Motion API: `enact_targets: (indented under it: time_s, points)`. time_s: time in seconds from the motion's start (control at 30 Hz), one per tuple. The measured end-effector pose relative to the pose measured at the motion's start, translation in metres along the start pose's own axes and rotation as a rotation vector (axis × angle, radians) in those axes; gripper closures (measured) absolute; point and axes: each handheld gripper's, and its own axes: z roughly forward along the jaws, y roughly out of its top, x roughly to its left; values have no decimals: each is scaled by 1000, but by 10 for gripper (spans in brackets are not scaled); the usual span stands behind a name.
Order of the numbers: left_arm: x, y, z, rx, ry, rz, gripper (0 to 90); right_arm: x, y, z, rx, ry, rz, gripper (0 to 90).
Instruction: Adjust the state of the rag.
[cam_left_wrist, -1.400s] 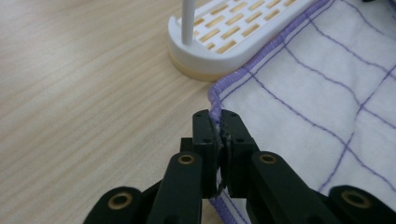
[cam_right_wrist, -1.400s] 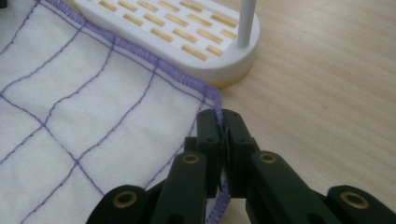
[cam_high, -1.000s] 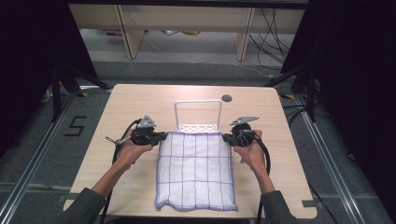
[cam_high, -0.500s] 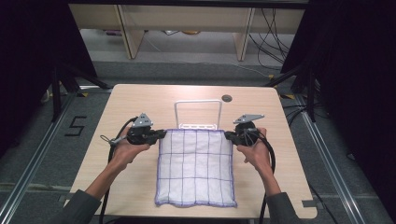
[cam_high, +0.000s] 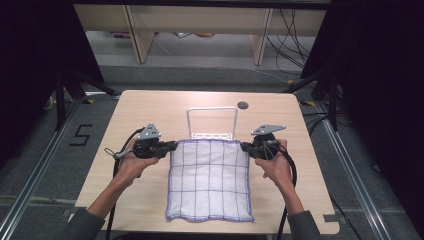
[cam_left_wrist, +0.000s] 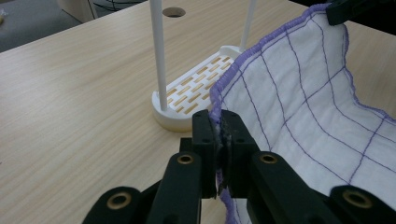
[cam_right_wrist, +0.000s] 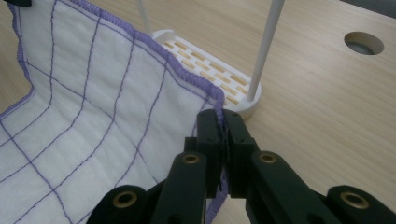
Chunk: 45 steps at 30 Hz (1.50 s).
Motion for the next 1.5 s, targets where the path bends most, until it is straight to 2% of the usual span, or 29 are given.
enact_targets:
  time_s: [0.07,0.13,0.17,0.27,0.3,0.37,0.5,0.63,0.8,0.83,0.93,1.0,1.1,1.13,1.3,1.37,1.4,1.5]
  points:
    - [0,0,-1,0,-2,7,847,0,0,-1,-2,2,-9,874]
    - [-2,-2,-5,-4,-12,2,847,5,-2,-5,-6,10,8,874]
    - [-3,-2,-6,-2,-4,5,847,5,-1,-6,-15,9,0,874]
    - [-7,-4,-9,-12,-19,11,847,8,-2,-10,-17,16,-34,874]
    - [-8,-4,-10,-13,-23,18,847,12,-3,-11,-22,15,-6,874]
    - [-11,-5,-13,-10,-26,23,847,11,-4,-14,-25,16,-28,874]
    - [-14,-6,-18,-13,-29,31,847,15,-7,-19,-17,27,-21,874]
    - [-17,-8,-22,-22,-36,34,847,17,-13,-23,-40,21,-34,873]
    - [-24,-11,-30,-20,-60,47,847,23,-18,-29,-39,30,-35,874]
    - [-29,-15,-34,-18,-63,54,848,25,-20,-33,-43,27,-53,874]
    - [-33,-18,-38,-15,-71,61,848,28,-22,-37,-46,32,-53,874]
    - [-38,-24,-44,-15,-93,71,849,33,-28,-39,-44,37,-66,874]
    - [-41,-28,-47,-15,-104,64,849,35,-32,-41,-45,39,-71,874]
    - [-46,-32,-49,-7,-102,70,849,37,-36,-42,-52,41,-87,874]
    - [-53,-41,-51,1,-126,72,849,46,-43,-48,-42,54,-72,874]
    - [-57,-47,-54,7,-130,73,849,52,-50,-51,-40,67,-77,874]
    - [-59,-49,-54,1,-137,66,849,53,-52,-51,-43,76,-97,874]
    - [-62,-52,-55,-1,-140,67,849,57,-60,-50,-38,77,-86,874]
